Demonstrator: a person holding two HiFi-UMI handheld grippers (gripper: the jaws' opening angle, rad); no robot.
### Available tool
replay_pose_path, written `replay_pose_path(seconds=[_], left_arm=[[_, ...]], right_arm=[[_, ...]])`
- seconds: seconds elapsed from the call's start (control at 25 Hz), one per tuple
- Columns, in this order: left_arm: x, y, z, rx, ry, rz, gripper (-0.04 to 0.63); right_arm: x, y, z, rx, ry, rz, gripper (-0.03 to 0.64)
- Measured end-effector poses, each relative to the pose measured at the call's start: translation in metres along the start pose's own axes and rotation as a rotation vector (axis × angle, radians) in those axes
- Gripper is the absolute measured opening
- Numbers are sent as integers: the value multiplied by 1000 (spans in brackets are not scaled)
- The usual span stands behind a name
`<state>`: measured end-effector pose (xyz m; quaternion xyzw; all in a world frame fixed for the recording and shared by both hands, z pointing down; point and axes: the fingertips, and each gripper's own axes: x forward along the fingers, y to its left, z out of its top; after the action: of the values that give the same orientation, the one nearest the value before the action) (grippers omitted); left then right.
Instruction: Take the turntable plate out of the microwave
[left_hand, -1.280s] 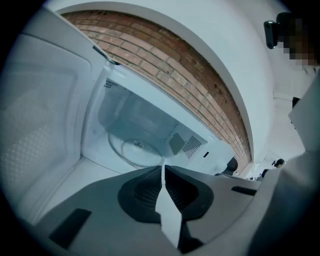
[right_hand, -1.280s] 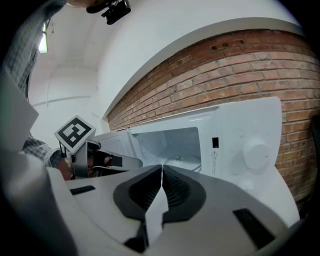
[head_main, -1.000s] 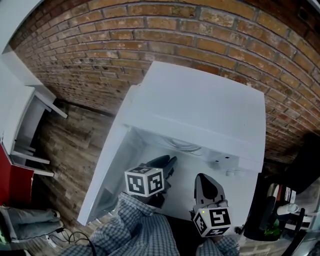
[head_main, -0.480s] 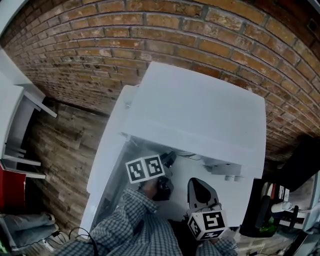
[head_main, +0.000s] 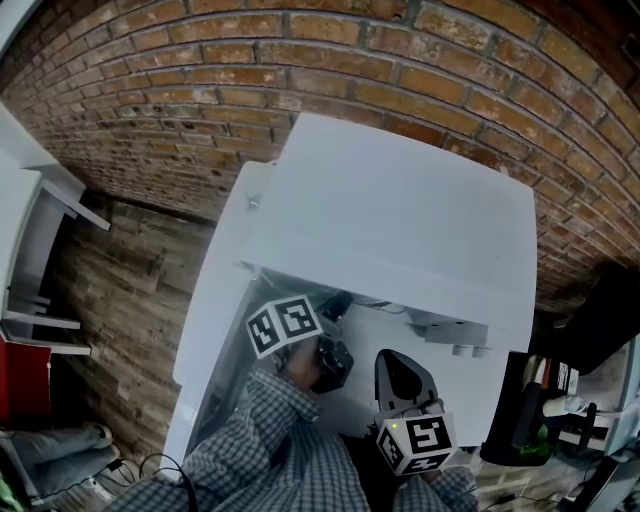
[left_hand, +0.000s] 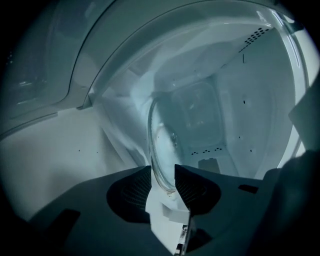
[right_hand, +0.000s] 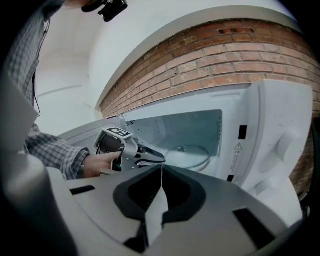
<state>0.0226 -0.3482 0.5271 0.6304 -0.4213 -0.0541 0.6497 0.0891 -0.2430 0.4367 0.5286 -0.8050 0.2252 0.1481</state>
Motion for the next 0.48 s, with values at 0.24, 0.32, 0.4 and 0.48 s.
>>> replay_pose_path(seconds=[0.24,0.32,0.4,0.48], left_arm=[[6,0,4,-142,-30,-34,124],[7,2,4,-152,-31,-25,122],[8,7,3,-159,-31,-4,74],[7,10,3,-174,-30,-3,43]], right_arm=[[-1,-1,-2,8,3,-5,20],[-1,-3,-4,11,5,-8,20],[-1,-5,-5,16,8,-11,20],[1,-6,-7,22,11,-11,20]])
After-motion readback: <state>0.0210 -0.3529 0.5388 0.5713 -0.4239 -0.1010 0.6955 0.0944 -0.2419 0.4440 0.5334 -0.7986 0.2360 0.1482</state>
